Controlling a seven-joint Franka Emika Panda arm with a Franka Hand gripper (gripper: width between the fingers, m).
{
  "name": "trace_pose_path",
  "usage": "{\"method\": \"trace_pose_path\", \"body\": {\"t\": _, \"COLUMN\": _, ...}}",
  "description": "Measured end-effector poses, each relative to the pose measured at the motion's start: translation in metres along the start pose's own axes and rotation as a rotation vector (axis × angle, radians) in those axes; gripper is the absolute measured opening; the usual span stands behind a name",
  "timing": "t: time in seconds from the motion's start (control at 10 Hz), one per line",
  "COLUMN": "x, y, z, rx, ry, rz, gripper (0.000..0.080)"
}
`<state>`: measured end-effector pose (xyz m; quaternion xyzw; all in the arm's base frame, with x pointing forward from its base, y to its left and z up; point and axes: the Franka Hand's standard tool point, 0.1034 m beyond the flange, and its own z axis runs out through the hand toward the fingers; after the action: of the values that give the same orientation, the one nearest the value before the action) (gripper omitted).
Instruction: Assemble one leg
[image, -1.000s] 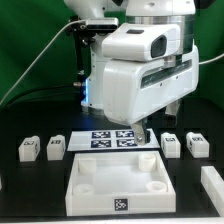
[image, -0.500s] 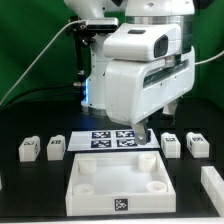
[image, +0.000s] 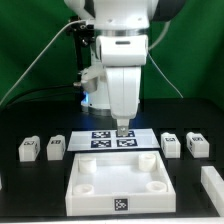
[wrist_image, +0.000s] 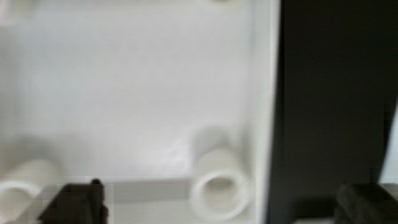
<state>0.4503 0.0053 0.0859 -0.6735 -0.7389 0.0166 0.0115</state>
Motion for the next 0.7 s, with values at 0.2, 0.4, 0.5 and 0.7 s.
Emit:
{"method": "trace_pose_path", "body": {"t": 0.2, "x": -0.003, "y": -0.006, "z": 0.004, "rx": 0.004, "ry": 0.002, "rz": -0.083, "gripper": 0.065}}
{"method": "trace_pose_path", "body": {"t": 0.4, "x": -0.003, "y": -0.006, "z": 0.005, "rx": 0.007, "ry": 0.002, "rz": -0.077, "gripper": 0.065}}
{"method": "trace_pose_path", "body": {"t": 0.5, "x": -0.002, "y": -0.007, "z": 0.007, "rx": 0.011, "ry": 0.004, "rz": -0.06, "gripper": 0.065}}
{"method": "trace_pose_path", "body": {"t": 0.7, "x": -0.001, "y": -0.009, "z": 0.047, "rx": 0.074, "ry": 0.026, "rz": 0.02, "gripper": 0.065}}
